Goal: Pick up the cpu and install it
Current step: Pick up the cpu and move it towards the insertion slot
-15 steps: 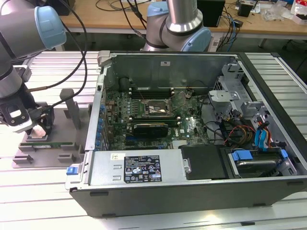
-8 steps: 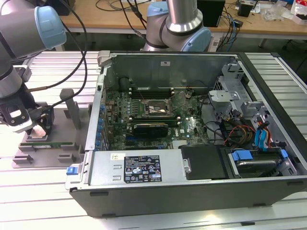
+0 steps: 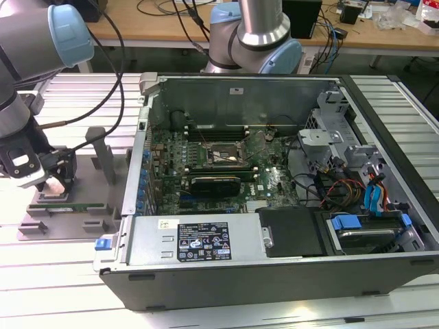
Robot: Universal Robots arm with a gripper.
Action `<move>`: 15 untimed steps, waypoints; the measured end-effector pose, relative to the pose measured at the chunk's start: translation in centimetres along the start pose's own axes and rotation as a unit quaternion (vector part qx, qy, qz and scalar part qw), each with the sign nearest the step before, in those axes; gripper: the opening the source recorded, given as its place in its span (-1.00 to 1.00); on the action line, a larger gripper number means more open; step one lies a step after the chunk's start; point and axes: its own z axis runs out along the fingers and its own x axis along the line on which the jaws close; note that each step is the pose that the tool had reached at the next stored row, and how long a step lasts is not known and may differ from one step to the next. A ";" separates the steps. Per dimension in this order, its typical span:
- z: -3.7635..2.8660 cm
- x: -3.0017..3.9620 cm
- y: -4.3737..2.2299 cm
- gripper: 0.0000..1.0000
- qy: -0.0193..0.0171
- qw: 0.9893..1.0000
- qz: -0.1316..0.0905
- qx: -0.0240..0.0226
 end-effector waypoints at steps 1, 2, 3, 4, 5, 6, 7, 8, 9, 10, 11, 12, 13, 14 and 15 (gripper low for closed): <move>-0.02 0.00 0.00 0.09 0.000 1.000 0.000 0.000; -0.14 0.01 0.00 0.09 0.000 1.000 0.000 0.000; -0.20 0.00 0.00 0.09 0.000 1.000 0.000 0.000; -0.26 -0.01 0.01 0.09 0.000 1.000 0.000 0.000; -0.41 -0.01 0.01 0.09 0.000 1.000 0.000 0.000; -0.44 -0.01 0.02 0.09 0.000 1.000 0.000 0.000; -0.44 -0.01 0.02 0.09 0.000 1.000 0.000 0.000; -0.48 -0.01 0.02 0.09 0.000 1.000 0.000 0.000; -0.50 -0.01 0.02 0.09 0.000 1.000 0.000 0.000; -0.52 -0.01 0.02 0.09 0.000 1.000 0.000 0.000; -0.53 -0.01 0.02 0.09 0.000 1.000 0.000 0.000; -0.54 -0.01 0.02 0.09 0.000 1.000 0.000 0.000; -0.56 -0.01 0.02 0.09 0.000 1.000 0.000 0.000; -0.58 -0.01 0.02 0.09 0.000 1.000 0.000 0.000; -0.58 -0.01 0.02 0.09 0.000 1.000 0.000 0.000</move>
